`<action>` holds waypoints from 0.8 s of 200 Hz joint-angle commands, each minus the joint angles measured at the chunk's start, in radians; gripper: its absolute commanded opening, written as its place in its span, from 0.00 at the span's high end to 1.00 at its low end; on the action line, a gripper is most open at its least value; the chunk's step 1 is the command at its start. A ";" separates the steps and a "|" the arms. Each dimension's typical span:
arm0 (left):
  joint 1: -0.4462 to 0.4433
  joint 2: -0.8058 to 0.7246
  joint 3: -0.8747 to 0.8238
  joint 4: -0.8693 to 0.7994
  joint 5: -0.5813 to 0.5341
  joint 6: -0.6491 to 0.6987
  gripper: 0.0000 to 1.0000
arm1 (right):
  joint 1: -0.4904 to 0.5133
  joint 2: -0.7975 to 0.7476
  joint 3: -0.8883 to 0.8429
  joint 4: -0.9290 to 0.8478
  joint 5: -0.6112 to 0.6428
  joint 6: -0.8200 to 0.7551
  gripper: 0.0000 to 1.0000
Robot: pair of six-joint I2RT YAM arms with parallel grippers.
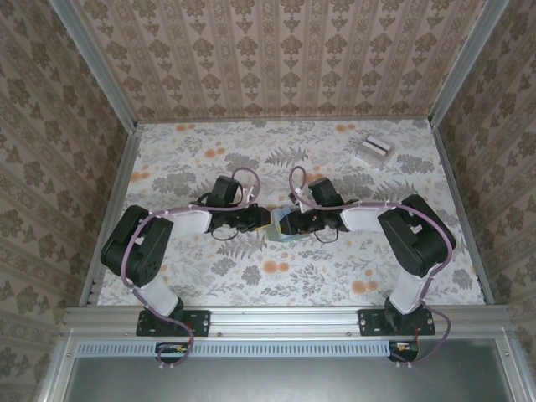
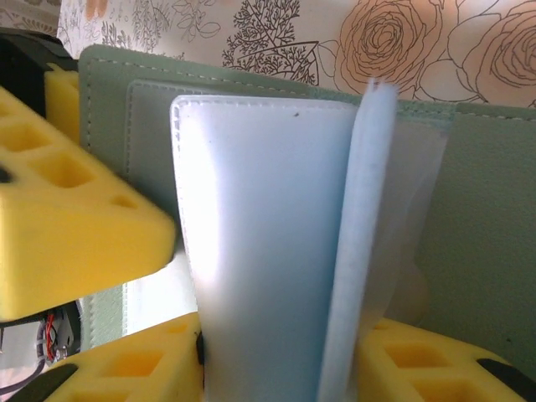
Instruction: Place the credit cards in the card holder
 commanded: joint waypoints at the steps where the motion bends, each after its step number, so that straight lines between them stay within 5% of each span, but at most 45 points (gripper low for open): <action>1: 0.002 0.006 0.012 -0.021 -0.013 0.035 0.88 | -0.007 0.012 -0.011 0.029 -0.026 0.017 0.56; 29: 0.004 0.000 0.008 -0.036 -0.024 0.045 1.00 | -0.013 0.003 -0.020 0.028 0.004 0.024 0.55; 49: 0.006 -0.004 0.005 -0.041 -0.029 0.046 1.00 | -0.016 -0.034 -0.043 0.028 0.070 0.027 0.41; 76: 0.008 -0.008 0.008 -0.065 -0.033 0.050 1.00 | -0.017 -0.124 -0.065 -0.032 0.177 0.003 0.34; 160: 0.010 -0.029 0.021 -0.109 -0.021 0.028 1.00 | -0.017 -0.315 -0.125 -0.136 0.324 -0.049 0.31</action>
